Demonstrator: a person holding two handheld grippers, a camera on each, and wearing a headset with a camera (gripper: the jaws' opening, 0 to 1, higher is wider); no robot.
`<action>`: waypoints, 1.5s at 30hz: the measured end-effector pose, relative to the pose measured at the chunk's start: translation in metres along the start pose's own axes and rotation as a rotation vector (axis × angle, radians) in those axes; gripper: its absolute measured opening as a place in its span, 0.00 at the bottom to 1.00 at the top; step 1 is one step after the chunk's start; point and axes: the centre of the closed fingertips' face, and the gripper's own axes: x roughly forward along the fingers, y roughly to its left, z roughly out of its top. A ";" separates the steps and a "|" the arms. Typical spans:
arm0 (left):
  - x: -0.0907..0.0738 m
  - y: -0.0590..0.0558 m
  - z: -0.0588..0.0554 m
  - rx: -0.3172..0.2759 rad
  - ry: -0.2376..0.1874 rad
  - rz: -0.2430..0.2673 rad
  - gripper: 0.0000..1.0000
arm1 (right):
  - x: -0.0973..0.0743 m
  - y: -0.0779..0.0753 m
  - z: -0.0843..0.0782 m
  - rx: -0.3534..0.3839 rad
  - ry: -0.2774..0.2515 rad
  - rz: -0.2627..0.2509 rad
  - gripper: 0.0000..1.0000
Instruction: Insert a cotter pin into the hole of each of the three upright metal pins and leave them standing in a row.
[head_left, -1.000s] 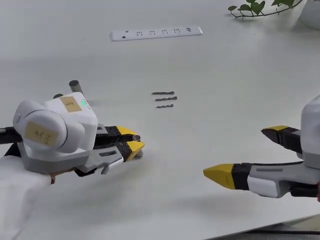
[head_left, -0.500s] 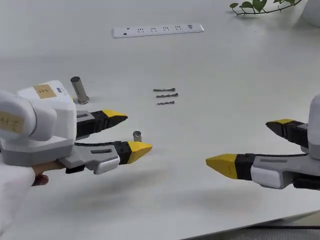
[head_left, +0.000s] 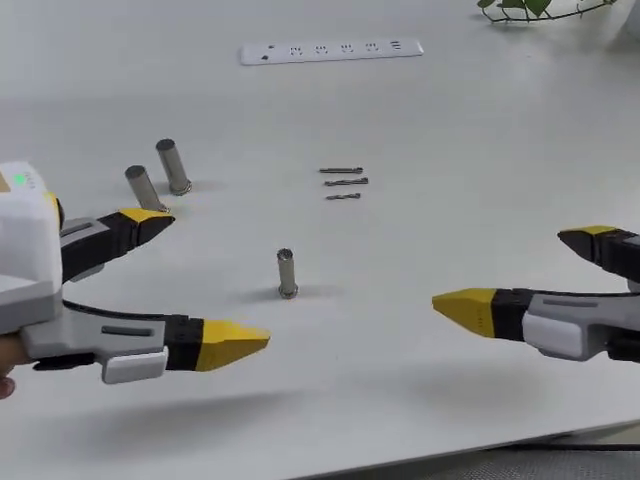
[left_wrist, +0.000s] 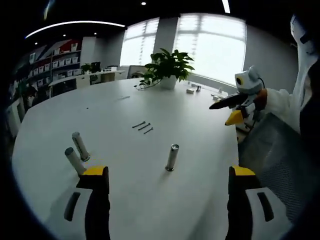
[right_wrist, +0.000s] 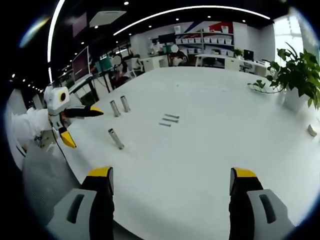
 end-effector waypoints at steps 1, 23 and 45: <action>-0.003 0.003 -0.003 0.002 0.009 0.015 0.99 | 0.000 -0.001 0.001 -0.003 -0.002 -0.002 0.95; -0.028 -0.012 -0.021 -0.067 0.002 0.071 0.99 | 0.009 -0.018 0.042 -0.248 0.025 0.036 0.81; -0.046 -0.007 -0.017 -0.121 -0.055 0.158 0.99 | 0.066 -0.001 0.084 -0.630 0.161 0.263 0.60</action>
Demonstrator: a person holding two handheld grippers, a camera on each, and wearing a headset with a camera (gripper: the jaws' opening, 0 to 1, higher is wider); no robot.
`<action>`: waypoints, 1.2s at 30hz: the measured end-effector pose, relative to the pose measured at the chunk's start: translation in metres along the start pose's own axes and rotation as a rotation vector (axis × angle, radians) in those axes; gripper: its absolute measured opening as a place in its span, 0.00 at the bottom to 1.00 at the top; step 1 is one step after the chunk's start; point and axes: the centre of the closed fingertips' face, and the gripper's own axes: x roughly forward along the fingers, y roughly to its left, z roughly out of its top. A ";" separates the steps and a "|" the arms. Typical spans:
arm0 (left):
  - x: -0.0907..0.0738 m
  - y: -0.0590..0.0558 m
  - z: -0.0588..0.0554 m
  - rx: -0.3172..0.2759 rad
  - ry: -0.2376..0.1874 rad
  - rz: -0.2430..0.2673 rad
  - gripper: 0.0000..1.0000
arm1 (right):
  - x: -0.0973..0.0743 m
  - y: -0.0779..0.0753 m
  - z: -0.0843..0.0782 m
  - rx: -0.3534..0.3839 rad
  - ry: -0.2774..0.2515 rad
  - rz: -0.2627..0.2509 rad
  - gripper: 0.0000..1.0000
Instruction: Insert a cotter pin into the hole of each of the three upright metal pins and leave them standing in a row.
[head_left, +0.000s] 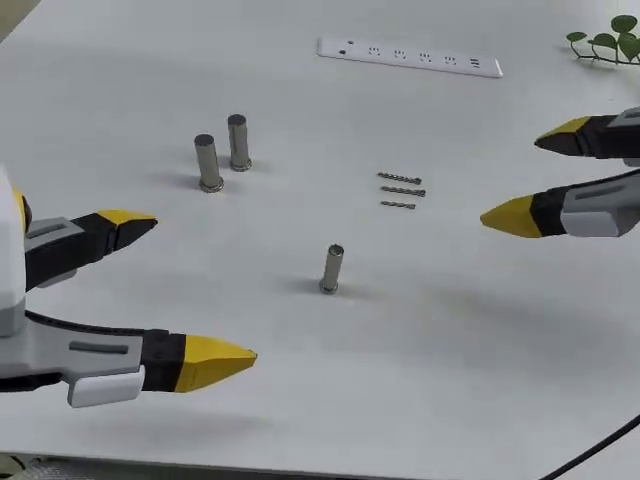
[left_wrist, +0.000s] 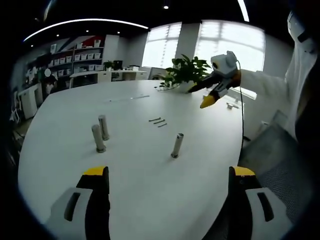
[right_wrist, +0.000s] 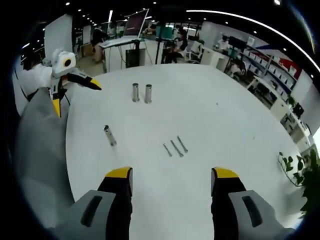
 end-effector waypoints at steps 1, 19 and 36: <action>0.000 0.000 0.000 -0.002 -0.001 0.001 0.98 | 0.002 0.001 0.000 -0.005 0.002 0.009 0.58; -0.014 -0.002 -0.016 -0.077 0.011 0.050 0.96 | 0.072 0.008 0.014 -0.200 0.079 0.227 0.27; -0.020 0.008 -0.017 -0.088 0.011 0.115 0.95 | 0.111 0.011 -0.002 -0.261 0.208 0.301 0.12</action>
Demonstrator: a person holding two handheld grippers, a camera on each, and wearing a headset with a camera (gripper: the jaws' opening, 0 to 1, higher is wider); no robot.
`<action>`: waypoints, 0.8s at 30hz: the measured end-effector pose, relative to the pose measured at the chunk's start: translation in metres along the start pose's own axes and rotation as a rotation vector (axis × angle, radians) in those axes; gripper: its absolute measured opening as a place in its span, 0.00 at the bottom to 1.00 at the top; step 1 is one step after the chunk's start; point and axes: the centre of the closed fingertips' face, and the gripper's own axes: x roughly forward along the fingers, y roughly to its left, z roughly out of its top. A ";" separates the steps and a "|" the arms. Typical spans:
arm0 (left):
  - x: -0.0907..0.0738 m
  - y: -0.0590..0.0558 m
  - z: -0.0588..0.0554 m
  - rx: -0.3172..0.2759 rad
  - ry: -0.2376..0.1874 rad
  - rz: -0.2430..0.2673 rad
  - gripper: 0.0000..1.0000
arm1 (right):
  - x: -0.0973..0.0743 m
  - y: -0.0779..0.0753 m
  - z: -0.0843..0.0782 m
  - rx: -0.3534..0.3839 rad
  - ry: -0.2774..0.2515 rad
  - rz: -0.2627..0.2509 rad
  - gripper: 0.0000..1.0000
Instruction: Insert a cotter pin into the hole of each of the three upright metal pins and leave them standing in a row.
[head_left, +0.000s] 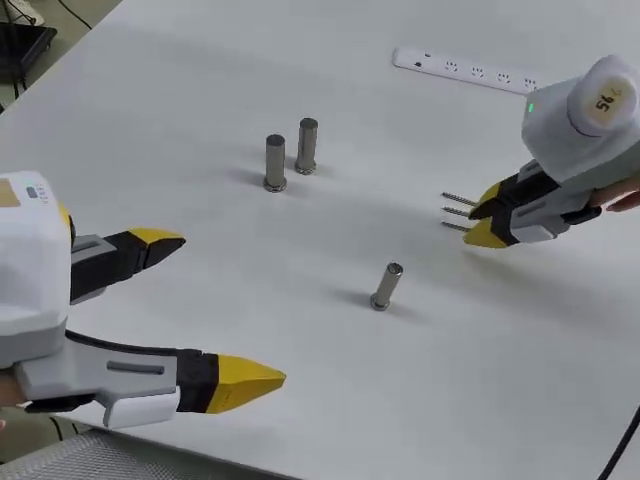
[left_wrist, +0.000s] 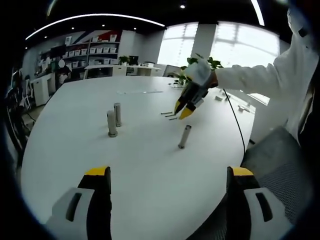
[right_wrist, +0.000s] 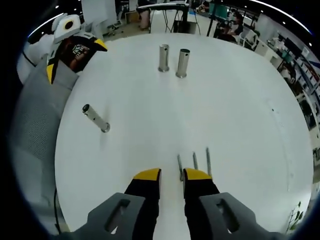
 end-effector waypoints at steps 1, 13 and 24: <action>-0.001 0.000 0.002 -0.004 -0.008 0.000 0.95 | 0.001 0.000 0.000 0.000 0.005 0.001 0.12; -0.005 0.002 0.005 0.020 0.000 0.015 0.95 | 0.009 -0.007 -0.014 0.006 0.060 -0.004 0.04; -0.002 -0.002 0.006 0.043 0.011 0.012 0.95 | 0.010 -0.010 -0.014 0.019 0.075 -0.009 0.00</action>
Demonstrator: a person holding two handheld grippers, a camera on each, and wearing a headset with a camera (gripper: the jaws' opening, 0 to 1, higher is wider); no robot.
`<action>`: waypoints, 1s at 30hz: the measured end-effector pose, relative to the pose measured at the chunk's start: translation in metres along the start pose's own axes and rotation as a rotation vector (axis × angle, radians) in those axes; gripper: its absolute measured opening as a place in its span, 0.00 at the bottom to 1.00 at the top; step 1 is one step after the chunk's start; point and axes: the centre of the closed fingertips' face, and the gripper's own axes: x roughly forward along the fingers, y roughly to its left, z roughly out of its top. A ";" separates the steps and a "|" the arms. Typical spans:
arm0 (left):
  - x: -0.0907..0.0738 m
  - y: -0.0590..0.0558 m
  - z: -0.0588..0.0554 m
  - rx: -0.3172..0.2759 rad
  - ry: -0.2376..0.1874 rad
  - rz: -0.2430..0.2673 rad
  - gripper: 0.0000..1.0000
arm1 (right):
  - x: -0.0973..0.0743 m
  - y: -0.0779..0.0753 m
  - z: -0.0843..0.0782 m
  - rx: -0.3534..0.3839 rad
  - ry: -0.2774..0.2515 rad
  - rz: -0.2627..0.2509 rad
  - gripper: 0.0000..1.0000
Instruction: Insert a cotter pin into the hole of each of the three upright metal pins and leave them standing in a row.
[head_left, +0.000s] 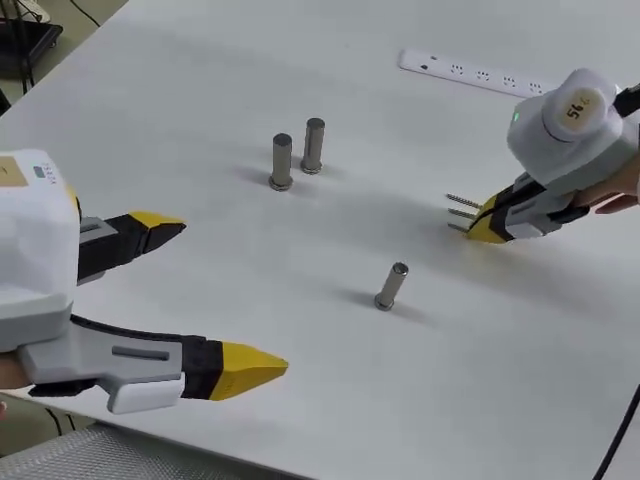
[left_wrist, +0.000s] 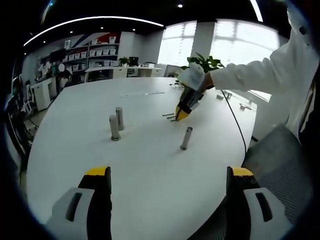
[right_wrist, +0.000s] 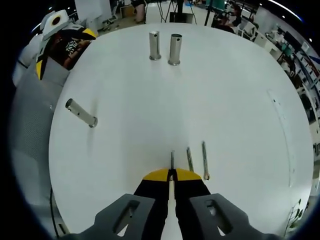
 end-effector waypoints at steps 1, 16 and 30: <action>0.000 -0.001 0.000 0.003 0.001 -0.002 0.95 | 0.000 0.000 0.000 0.001 0.001 0.001 0.00; -0.001 0.000 0.000 0.012 0.008 0.005 0.95 | -0.005 0.001 0.003 -0.087 0.017 -0.063 0.00; 0.009 0.002 0.013 0.009 -0.010 -0.002 0.94 | -0.053 0.014 0.019 -0.133 -0.115 -0.173 0.00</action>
